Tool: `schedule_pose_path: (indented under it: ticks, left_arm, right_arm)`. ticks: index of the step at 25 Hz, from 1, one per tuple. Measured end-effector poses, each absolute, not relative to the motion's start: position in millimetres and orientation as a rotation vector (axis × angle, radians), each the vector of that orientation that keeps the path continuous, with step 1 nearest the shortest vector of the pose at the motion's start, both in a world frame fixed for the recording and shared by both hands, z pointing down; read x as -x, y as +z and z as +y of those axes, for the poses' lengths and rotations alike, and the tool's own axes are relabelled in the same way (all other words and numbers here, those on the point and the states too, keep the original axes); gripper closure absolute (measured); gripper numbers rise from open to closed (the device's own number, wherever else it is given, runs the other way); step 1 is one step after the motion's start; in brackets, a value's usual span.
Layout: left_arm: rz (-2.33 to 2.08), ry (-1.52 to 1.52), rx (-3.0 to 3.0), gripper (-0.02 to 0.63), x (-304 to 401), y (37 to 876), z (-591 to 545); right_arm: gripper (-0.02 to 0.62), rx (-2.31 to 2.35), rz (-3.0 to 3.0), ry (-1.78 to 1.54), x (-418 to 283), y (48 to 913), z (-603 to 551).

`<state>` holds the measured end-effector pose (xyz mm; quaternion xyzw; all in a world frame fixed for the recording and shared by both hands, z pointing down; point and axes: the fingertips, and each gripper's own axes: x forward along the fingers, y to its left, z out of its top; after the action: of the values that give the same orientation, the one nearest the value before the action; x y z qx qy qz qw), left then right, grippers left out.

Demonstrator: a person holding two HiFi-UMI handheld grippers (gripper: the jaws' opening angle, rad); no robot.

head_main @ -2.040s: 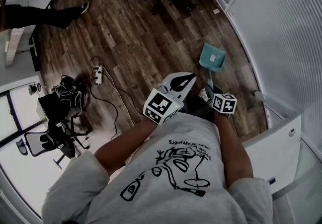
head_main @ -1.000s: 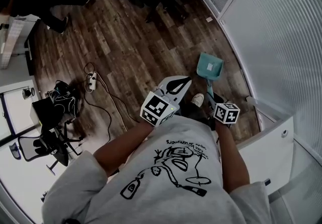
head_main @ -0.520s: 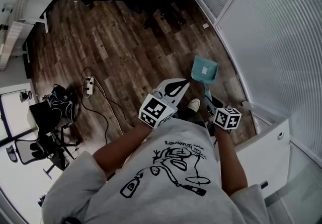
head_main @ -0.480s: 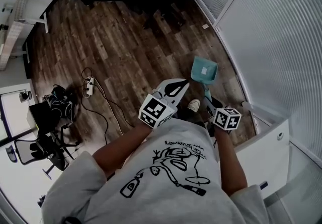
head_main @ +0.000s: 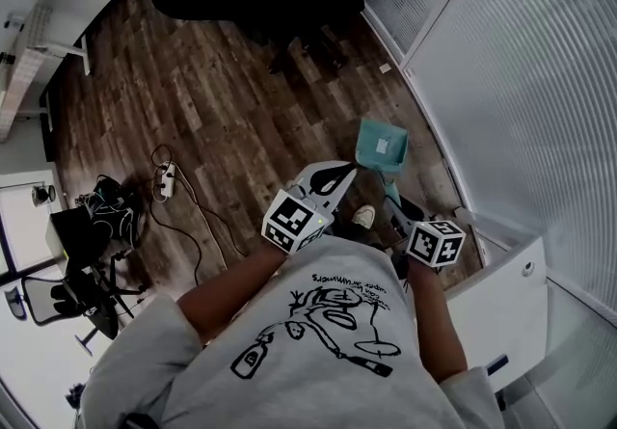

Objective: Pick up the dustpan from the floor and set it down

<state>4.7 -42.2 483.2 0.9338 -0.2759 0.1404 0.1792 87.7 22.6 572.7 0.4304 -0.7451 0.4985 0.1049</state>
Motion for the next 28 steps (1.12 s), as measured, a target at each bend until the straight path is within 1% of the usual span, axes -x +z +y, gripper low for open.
schedule_pose_path:
  ticks: [28]
  left_arm:
    - [-0.795,0.331,-2.678,0.604,-9.8,452.4,-64.6]
  right_arm:
    - [0.5,-1.383,-2.411,1.244,-98.4,419.0,-5.3]
